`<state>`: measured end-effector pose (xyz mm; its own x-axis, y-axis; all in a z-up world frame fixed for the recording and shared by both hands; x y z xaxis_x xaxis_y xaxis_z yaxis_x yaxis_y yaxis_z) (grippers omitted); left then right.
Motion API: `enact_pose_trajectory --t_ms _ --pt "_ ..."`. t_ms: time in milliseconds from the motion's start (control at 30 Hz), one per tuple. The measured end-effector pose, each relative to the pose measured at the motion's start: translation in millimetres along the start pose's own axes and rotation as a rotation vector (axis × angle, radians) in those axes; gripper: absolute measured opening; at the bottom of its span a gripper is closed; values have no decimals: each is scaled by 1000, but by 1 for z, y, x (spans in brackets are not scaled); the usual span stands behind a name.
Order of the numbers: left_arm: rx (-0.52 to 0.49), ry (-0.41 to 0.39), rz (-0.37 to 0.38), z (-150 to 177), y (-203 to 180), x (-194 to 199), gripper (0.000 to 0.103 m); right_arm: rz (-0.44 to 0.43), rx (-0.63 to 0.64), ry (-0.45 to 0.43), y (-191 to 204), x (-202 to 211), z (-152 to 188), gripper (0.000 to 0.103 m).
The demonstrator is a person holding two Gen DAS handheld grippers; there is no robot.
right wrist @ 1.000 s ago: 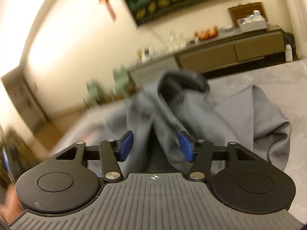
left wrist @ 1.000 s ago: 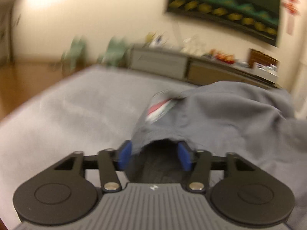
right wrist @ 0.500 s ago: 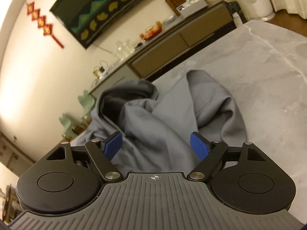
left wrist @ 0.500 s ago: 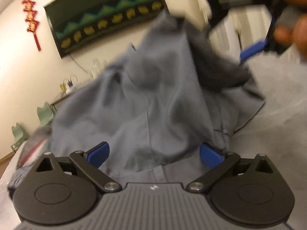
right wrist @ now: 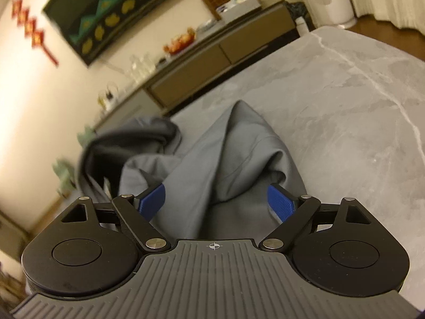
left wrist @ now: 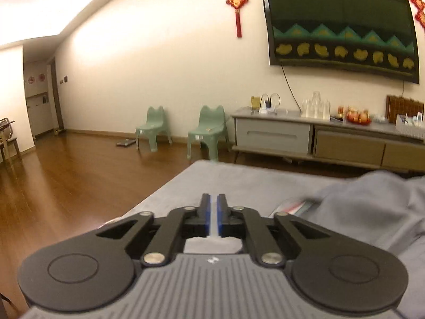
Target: Fold clothes
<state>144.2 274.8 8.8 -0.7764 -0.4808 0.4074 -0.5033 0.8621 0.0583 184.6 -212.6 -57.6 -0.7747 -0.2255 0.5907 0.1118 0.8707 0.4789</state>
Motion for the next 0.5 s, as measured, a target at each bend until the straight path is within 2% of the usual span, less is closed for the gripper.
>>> enact_pose_trajectory --t_ms 33,67,100,133,167,200,233,300,333,433,500 --pt "-18 -2 39 10 -4 6 27 3 23 9 4 -3 1 87" --pt "-59 15 111 24 -17 10 37 5 38 8 8 -2 1 87" --pt "-104 31 184 39 -32 15 56 3 44 -1 10 0 0 87" --pt "-184 43 270 54 -60 23 71 -5 42 -10 13 2 -2 89" --pt "-266 52 352 69 -88 33 79 -19 37 -15 15 3 -4 91" --pt "-362 43 410 81 -115 41 92 -30 29 -15 16 3 -5 92" --pt "-464 16 437 95 -141 49 98 -38 18 -5 17 1 -5 92" --pt "-682 -60 444 126 -186 65 103 -49 3 25 18 -8 -2 92" --pt "-759 -85 434 138 -204 66 103 -46 4 39 19 -12 1 92" --pt "-891 -135 406 159 -248 63 103 -12 55 71 20 -20 11 92" --pt "-909 -142 413 163 -270 60 103 13 82 73 18 -21 13 92"
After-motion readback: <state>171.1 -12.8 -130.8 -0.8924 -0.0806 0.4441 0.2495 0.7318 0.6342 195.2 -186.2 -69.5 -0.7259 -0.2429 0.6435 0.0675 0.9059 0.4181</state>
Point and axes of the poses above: each gripper's, at about its wrist camera, not at the fingertips, and x roughly against the way its jaws point, y to its left, z to its underside, the point moved 9 cm from there along -x, roughly the way its jaws point, and after that the axes turned 2 degrees about x, right-handed, at the moved point
